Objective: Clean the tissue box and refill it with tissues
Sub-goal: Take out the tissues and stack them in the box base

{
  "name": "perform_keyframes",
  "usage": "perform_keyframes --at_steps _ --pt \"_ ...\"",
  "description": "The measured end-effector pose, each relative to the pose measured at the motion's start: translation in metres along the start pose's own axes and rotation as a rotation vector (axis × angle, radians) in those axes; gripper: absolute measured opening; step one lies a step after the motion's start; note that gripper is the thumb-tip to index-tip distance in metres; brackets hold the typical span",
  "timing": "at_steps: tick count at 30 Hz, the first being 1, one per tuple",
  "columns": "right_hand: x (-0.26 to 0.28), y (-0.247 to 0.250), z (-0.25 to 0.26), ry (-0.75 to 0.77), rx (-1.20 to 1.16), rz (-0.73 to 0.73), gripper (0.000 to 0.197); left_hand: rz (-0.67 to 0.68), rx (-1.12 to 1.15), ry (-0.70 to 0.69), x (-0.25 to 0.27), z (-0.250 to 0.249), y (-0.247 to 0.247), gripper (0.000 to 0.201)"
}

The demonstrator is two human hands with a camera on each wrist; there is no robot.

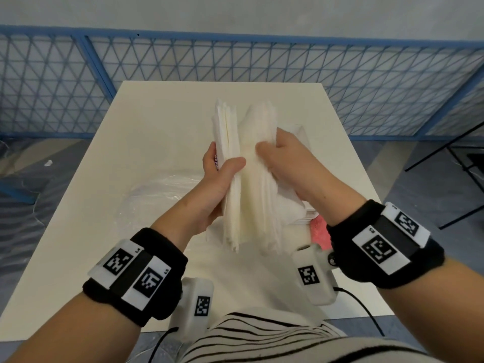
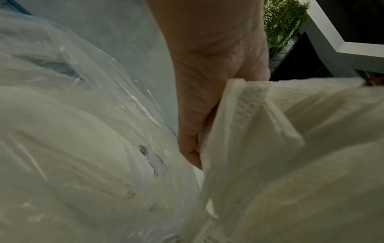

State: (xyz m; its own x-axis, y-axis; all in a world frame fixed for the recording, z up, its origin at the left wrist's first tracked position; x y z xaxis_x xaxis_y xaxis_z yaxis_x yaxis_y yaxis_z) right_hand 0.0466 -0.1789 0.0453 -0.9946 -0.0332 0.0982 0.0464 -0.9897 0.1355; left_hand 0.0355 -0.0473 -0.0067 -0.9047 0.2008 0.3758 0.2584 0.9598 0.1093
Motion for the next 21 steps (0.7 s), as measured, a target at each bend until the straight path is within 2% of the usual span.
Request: perform_keyframes --at_steps 3,7,13,15,18,21 --pt "0.005 -0.014 -0.002 -0.021 -0.059 0.049 0.025 0.054 0.020 -0.012 0.005 -0.004 -0.011 0.055" --pt "0.010 -0.018 -0.006 -0.098 -0.285 0.138 0.042 0.090 0.078 -0.019 0.010 -0.008 -0.013 0.057" --pt "0.015 -0.019 -0.005 -0.150 -0.373 0.226 0.042 0.093 0.175 -0.048 0.010 -0.007 -0.008 0.077" --pt "0.020 -0.018 -0.004 -0.162 -0.316 0.270 0.057 0.145 0.222 -0.022 0.010 -0.005 -0.009 0.071" --pt "0.034 -0.018 0.007 -0.112 -0.054 0.376 0.078 0.253 0.365 -0.021 0.014 -0.006 -0.011 0.062" --pt "0.046 -0.021 0.017 -0.022 0.113 0.414 0.087 0.265 0.431 -0.040 0.014 -0.007 -0.010 0.058"
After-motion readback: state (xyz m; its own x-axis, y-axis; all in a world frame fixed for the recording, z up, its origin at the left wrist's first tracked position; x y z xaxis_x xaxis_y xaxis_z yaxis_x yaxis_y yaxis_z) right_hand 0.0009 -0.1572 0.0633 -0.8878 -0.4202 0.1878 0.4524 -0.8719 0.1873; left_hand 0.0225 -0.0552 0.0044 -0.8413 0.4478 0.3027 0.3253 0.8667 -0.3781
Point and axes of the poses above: each hand's wrist, its own x-axis away from the middle knuckle, its own y-axis out of the back of the hand, z = x × y, the point moved 4 cm from there along -x, towards the middle knuckle, and after that the axes turned 14 degrees about -x, right-handed, at the moved point
